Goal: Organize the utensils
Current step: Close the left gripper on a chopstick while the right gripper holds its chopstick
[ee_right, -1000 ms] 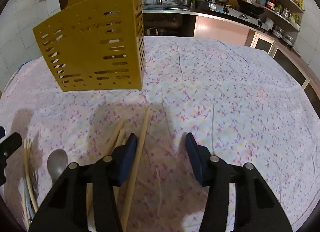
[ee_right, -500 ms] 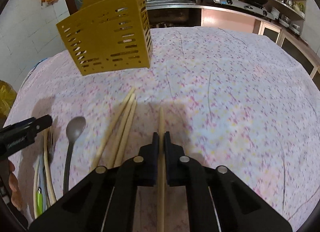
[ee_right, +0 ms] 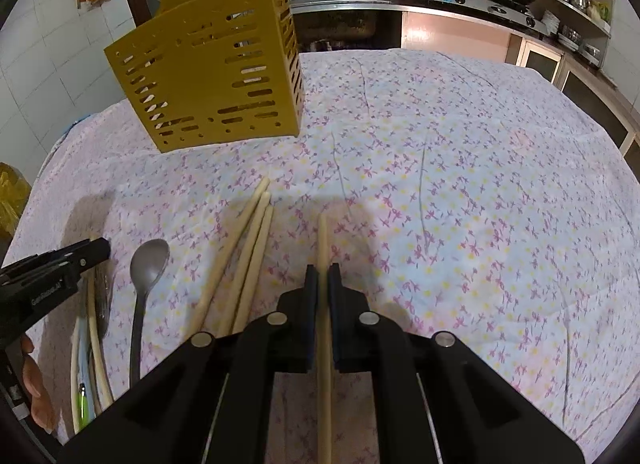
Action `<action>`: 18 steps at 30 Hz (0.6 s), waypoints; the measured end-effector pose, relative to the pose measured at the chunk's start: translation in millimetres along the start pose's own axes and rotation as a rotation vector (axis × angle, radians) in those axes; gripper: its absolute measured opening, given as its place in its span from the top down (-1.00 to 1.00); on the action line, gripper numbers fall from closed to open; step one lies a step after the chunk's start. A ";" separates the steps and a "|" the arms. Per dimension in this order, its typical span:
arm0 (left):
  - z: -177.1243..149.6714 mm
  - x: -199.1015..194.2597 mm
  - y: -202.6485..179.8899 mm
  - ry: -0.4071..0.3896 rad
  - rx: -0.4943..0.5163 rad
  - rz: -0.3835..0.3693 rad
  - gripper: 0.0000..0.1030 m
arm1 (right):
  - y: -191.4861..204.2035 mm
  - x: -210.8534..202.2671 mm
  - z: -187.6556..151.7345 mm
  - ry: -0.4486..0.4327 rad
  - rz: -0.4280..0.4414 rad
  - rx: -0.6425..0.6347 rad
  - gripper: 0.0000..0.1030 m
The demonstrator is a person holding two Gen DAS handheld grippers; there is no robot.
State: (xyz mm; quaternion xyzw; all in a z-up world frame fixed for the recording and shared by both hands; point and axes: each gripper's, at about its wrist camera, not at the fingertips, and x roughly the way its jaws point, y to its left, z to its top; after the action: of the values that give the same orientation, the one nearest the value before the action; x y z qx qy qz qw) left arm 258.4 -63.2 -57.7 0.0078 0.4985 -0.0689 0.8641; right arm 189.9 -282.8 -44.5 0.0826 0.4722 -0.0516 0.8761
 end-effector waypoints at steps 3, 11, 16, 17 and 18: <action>3.4 0.4 0.4 -0.001 -0.002 -0.024 0.72 | 0.0 1.1 4.1 0.006 0.000 0.000 0.88; 4.4 -31.4 -7.1 -0.092 0.020 -0.071 0.81 | -12.6 -32.7 -2.8 -0.114 0.046 0.066 0.88; 4.6 -77.0 -10.6 -0.211 0.045 -0.090 0.82 | -14.6 -67.1 -9.1 -0.224 0.075 0.083 0.88; 3.8 -86.0 -10.3 -0.237 0.048 -0.089 0.83 | -14.5 -75.6 -9.7 -0.253 0.077 0.083 0.88; 2.8 -93.4 -10.6 -0.257 0.050 -0.088 0.83 | -13.9 -83.9 -10.5 -0.284 0.080 0.084 0.88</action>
State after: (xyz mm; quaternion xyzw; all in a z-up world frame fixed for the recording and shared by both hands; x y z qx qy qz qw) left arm 213.4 -63.6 24.9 -0.0015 0.3818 -0.1194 0.9165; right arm 132.9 -293.3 18.6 0.1297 0.3374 -0.0477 0.9312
